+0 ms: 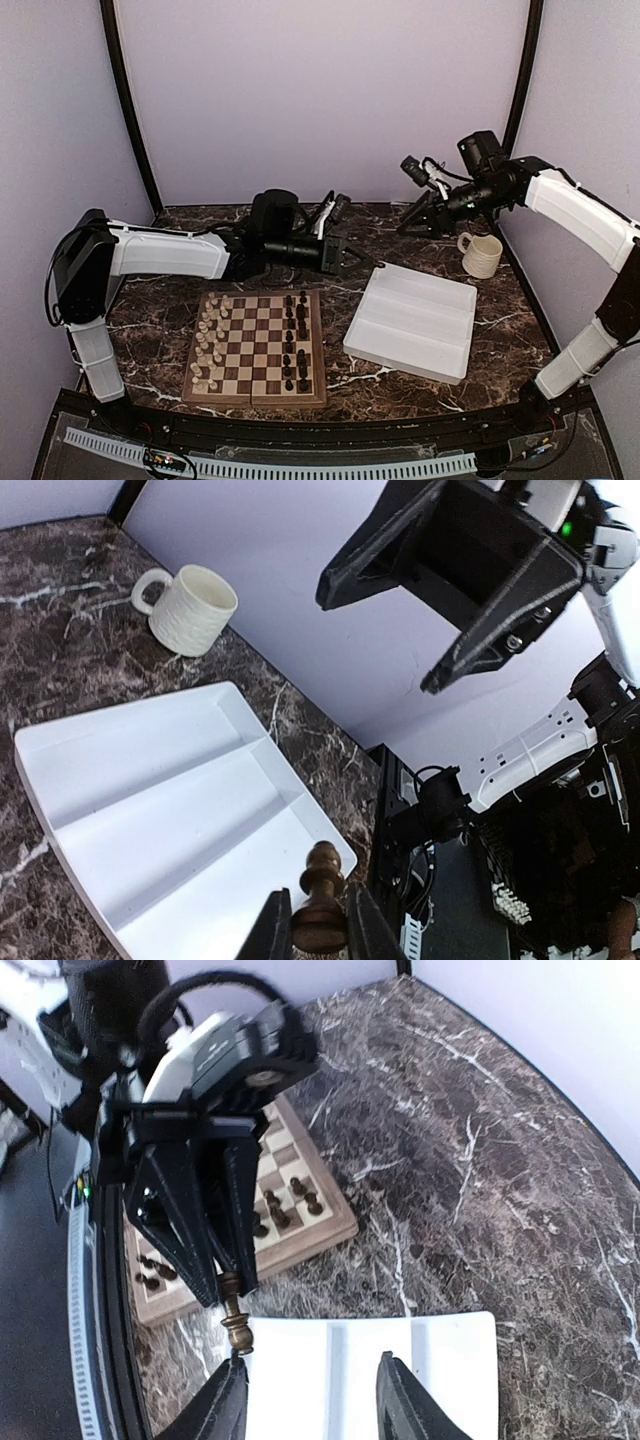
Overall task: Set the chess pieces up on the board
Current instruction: Pass from the right arm to the left, then pass from the left arm to the right
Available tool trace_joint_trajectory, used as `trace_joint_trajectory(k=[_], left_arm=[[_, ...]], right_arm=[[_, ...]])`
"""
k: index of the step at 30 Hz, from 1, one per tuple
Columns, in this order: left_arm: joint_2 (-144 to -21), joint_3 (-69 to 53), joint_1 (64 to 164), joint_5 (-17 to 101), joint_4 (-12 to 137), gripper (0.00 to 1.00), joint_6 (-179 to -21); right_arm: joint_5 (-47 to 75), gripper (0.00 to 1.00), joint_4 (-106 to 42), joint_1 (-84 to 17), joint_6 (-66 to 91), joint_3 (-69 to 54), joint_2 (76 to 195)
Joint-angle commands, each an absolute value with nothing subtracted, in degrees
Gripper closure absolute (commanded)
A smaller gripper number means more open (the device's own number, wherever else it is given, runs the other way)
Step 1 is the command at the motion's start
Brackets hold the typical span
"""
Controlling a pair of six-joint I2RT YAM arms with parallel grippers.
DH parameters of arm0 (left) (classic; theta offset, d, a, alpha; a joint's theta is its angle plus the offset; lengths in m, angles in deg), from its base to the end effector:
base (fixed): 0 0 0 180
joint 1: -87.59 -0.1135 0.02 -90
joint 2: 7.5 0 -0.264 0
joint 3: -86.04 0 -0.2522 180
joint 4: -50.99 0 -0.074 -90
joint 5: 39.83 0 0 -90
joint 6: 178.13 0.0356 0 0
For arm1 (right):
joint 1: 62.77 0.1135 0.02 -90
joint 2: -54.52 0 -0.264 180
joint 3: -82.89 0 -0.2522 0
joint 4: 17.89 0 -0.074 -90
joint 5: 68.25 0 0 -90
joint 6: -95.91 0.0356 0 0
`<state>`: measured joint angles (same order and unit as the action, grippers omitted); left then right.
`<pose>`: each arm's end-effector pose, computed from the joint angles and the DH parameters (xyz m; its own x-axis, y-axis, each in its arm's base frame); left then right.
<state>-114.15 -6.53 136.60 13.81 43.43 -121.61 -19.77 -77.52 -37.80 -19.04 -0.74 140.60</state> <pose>0.2690 -0.3417 0.2627 -0.6560 0.0776 -0.7508 0.7515 0.1592 -0.6402 0.2762 0.1547 0.3456 -0.3250 -0.4997 -0.8029 -0.9317 0.3150 0.1811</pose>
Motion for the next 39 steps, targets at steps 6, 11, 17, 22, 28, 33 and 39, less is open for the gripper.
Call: trace_joint_trajectory(k=[6,11,17,22,28,33,39], left_arm=[[-107.77,-9.58,136.34,20.45,24.97,0.86,-122.45],[-109.09,-9.0,136.29,20.92,22.22,0.86,-124.0],[-109.54,-9.18,136.35,20.58,20.86,0.86,-124.94],[-109.91,-9.05,136.34,20.05,20.85,0.87,-125.35],[-111.3,-7.82,136.42,18.76,21.21,0.87,-125.85],[-112.3,-7.08,136.39,18.15,20.98,0.87,-126.65],[-112.83,-6.64,136.4,18.14,20.83,0.87,-126.87]], right_arm=[[-45.4,0.47,-66.55,-40.71,-1.89,-3.89,141.77],[-51.67,0.46,-57.33,-40.73,8.65,-6.27,142.68],[-52.6,0.49,-54.08,-40.49,11.66,-7.34,143.42],[-52.95,0.53,-49.66,-40.39,15.5,-9.01,143.18],[-52.76,0.55,-48.94,-40.19,16.46,-8.23,143.92],[-52.78,0.61,-48.03,-39.8,17.23,-8.11,144.66],[-52.5,0.68,-47.86,-39.37,17.26,-8.28,144.76]])
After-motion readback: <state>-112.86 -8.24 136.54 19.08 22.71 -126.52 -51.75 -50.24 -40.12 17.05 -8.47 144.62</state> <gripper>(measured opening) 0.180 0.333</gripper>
